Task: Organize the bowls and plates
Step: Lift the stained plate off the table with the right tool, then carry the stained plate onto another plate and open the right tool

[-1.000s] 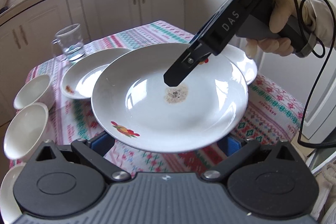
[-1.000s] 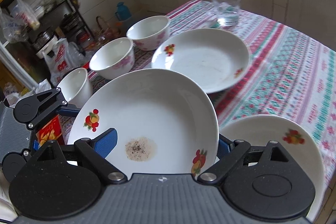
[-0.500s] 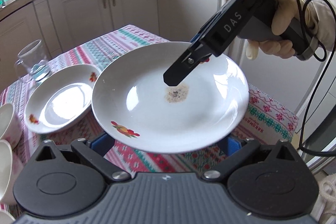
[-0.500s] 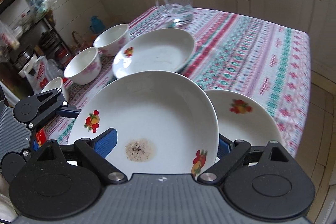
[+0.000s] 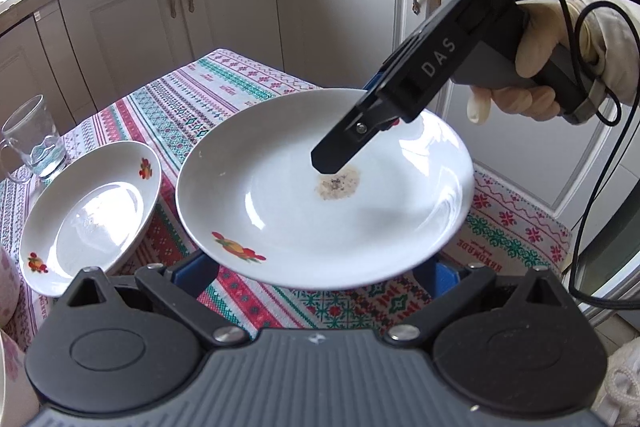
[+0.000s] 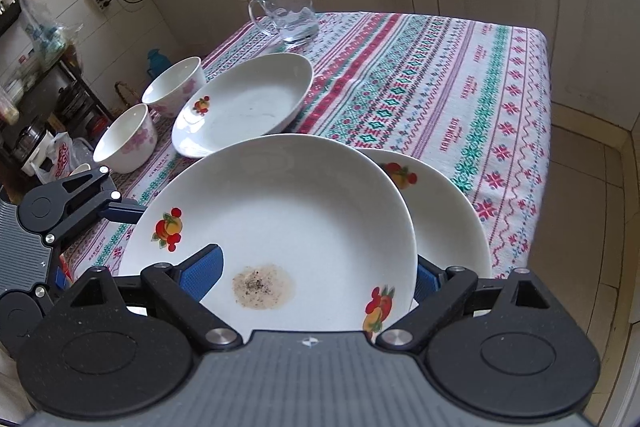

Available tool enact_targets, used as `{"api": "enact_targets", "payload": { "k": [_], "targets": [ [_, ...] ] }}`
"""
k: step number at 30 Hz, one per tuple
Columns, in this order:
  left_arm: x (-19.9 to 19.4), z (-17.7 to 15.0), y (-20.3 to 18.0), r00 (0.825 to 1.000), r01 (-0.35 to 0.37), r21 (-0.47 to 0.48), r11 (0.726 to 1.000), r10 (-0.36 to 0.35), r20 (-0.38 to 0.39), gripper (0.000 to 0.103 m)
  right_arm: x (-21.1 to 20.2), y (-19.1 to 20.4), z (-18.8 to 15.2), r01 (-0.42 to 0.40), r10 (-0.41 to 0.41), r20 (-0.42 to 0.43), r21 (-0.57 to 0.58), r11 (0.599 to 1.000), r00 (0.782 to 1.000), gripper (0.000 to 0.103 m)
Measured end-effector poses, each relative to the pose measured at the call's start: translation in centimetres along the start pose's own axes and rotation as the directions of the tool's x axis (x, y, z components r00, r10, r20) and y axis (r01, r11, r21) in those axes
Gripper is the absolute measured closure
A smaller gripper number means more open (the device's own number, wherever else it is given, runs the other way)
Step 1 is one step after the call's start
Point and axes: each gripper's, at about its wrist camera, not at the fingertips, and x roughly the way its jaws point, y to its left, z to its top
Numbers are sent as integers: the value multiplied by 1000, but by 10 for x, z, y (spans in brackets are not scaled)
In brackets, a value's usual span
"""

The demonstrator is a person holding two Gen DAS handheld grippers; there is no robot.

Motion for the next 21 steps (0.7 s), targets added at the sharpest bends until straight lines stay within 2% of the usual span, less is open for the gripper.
{"api": "enact_targets", "payload": {
  "k": [21],
  "targets": [
    [9, 4, -3, 1000, -8, 36, 999, 8, -4, 1, 0, -8, -9, 27, -27, -6, 30, 999, 1000, 4]
  ]
}}
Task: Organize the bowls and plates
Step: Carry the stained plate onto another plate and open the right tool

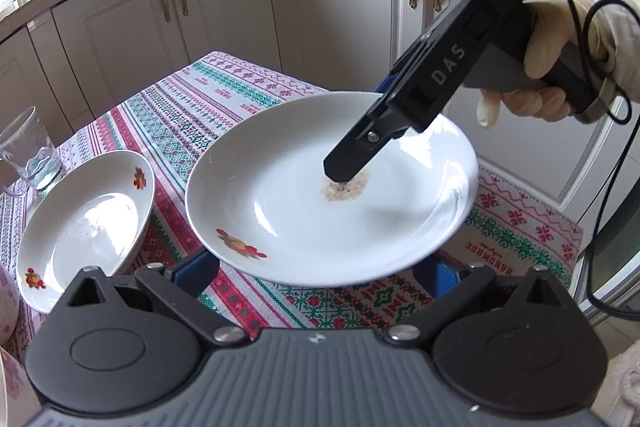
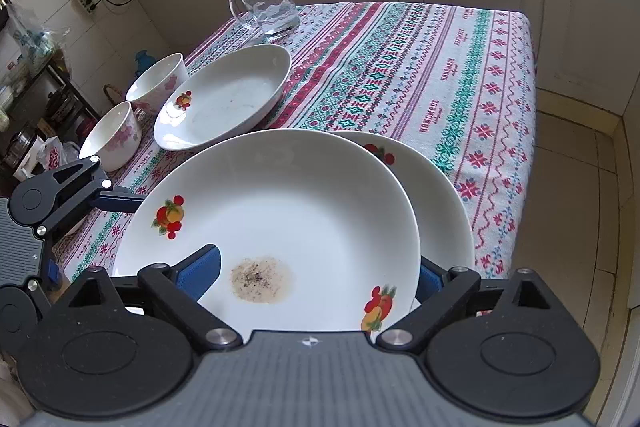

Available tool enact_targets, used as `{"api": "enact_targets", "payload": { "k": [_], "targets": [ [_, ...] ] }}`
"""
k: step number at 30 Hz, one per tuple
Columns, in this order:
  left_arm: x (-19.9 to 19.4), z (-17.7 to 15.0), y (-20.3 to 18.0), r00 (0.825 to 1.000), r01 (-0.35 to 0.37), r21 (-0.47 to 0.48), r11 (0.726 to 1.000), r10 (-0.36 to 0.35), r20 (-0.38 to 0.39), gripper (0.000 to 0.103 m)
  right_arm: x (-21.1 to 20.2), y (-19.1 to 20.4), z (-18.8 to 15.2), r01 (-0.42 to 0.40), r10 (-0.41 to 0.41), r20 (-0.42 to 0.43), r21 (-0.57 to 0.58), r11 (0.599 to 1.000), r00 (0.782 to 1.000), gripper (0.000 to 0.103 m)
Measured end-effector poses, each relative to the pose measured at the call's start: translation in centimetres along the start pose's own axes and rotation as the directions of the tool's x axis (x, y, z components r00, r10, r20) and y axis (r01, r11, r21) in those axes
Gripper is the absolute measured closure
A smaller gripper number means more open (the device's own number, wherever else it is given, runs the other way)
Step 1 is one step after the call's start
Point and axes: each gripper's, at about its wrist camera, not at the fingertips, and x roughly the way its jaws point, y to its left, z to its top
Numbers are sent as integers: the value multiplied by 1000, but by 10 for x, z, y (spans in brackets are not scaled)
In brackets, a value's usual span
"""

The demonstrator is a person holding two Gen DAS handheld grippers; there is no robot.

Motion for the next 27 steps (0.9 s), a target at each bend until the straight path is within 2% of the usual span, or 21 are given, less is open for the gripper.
{"api": "enact_targets", "payload": {
  "k": [22, 27],
  "targets": [
    [14, 2, 8, 999, 38, 16, 999, -38, 10, 0, -20, 0, -17, 30, -31, 8, 63, 998, 999, 4],
    [10, 2, 6, 999, 26, 21, 999, -27, 32, 1, -23, 5, -18, 54, -55, 7, 66, 996, 998, 4]
  ]
}}
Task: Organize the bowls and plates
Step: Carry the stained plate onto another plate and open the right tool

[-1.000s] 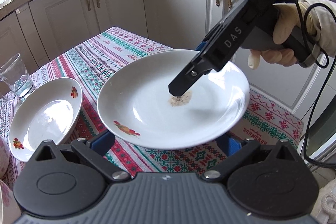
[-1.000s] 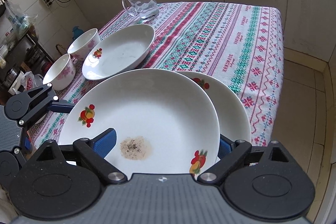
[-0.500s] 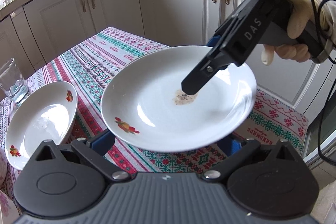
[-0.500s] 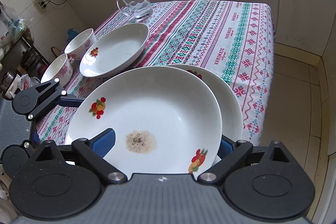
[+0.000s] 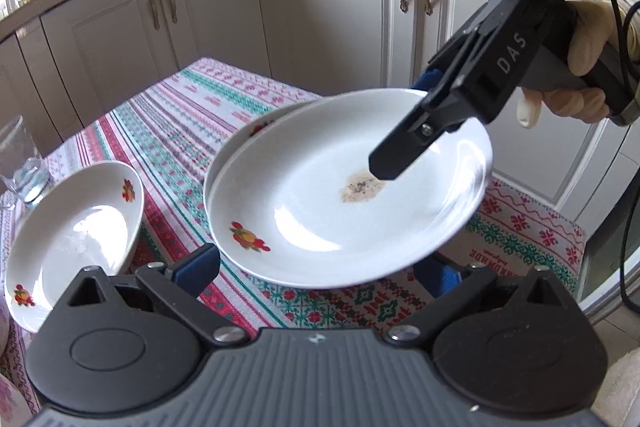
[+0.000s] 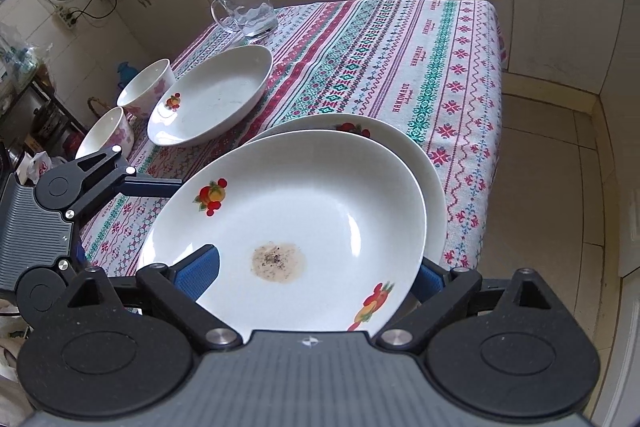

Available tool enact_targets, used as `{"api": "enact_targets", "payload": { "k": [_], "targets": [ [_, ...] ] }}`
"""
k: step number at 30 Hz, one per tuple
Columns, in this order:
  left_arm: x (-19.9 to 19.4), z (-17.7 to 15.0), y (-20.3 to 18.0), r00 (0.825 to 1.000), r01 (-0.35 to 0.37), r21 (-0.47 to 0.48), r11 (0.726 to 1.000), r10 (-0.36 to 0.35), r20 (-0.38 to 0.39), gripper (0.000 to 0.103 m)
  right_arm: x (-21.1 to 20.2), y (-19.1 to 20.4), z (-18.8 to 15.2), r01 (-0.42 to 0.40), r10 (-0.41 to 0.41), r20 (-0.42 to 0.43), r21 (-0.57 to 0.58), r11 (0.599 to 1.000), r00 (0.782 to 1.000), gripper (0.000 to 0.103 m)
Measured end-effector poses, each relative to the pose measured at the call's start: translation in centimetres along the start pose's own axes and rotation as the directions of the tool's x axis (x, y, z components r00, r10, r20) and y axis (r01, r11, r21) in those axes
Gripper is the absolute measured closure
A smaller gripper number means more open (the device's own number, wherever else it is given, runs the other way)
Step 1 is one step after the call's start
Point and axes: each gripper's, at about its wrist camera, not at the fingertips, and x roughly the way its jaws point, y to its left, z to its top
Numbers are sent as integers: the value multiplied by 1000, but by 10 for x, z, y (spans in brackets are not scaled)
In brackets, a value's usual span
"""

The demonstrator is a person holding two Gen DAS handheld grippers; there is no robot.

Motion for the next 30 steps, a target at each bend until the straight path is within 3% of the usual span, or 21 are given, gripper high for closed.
{"api": "enact_targets", "payload": {
  "k": [19, 30],
  "targets": [
    [-4, -5, -3, 999, -6, -39, 999, 8, 41, 1, -7, 17, -10, 109, -108, 7, -27, 994, 994, 0],
    [-18, -14, 4, 997, -10, -121, 993, 19, 73, 1, -4, 27, -17, 168, -168, 11, -75, 983, 986, 0]
  ]
}}
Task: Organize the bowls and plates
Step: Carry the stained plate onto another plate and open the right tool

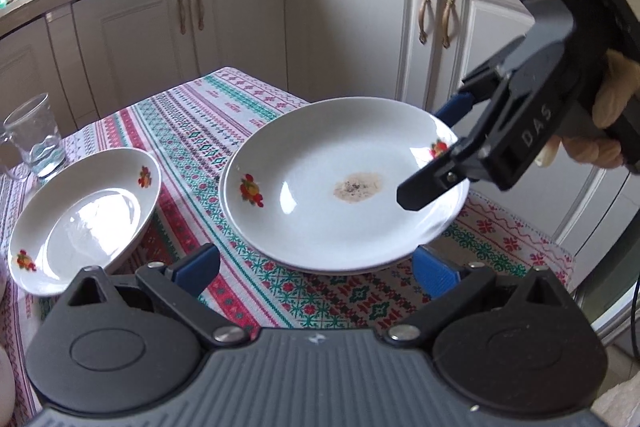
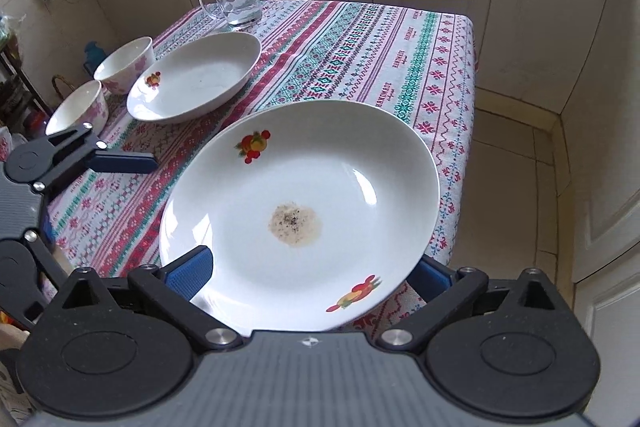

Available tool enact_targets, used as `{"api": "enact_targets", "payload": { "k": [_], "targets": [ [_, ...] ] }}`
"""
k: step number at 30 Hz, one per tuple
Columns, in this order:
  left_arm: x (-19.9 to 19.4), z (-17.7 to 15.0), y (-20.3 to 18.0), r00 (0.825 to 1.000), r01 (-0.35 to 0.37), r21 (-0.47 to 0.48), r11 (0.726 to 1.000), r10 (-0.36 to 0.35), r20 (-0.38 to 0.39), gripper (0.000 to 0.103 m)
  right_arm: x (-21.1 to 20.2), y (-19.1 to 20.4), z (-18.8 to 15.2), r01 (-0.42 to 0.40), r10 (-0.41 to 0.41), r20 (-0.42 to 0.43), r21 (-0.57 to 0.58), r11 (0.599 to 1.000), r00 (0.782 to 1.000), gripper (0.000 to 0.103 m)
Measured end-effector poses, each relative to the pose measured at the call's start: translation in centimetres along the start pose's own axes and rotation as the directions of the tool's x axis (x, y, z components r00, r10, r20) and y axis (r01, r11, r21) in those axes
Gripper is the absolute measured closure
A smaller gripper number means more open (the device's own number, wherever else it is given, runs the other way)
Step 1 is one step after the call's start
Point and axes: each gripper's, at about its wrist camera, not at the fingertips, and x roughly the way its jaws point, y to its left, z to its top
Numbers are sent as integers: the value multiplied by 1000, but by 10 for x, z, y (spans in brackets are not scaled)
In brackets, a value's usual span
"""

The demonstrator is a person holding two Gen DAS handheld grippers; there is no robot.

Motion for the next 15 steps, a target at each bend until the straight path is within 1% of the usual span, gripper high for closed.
{"api": "enact_targets", "payload": {
  "k": [2, 4, 10, 12, 15],
  "targets": [
    [-4, -1, 1, 1000, -23, -4, 1000, 23, 10, 1, 0, -1, -1, 11, -11, -1, 2, 1000, 1000, 0],
    [-8, -1, 3, 999, -39, -12, 999, 39, 19, 1, 3, -3, -3, 23, -23, -24, 20, 1000, 999, 0],
    [-22, -5, 15, 995, -90, -82, 993, 94, 44, 1, -5, 4, -9, 34, -34, 4, 4, 999, 999, 0],
    [-24, -7, 22, 991, -119, -123, 985, 126, 49, 1, -11, 9, -8, 40, -40, 28, -1, 999, 999, 0],
    [-24, -13, 35, 977, -200, -197, 960, 211, 36, 1, -22, 19, -4, 37, -35, 80, -27, 999, 996, 0]
  ]
}}
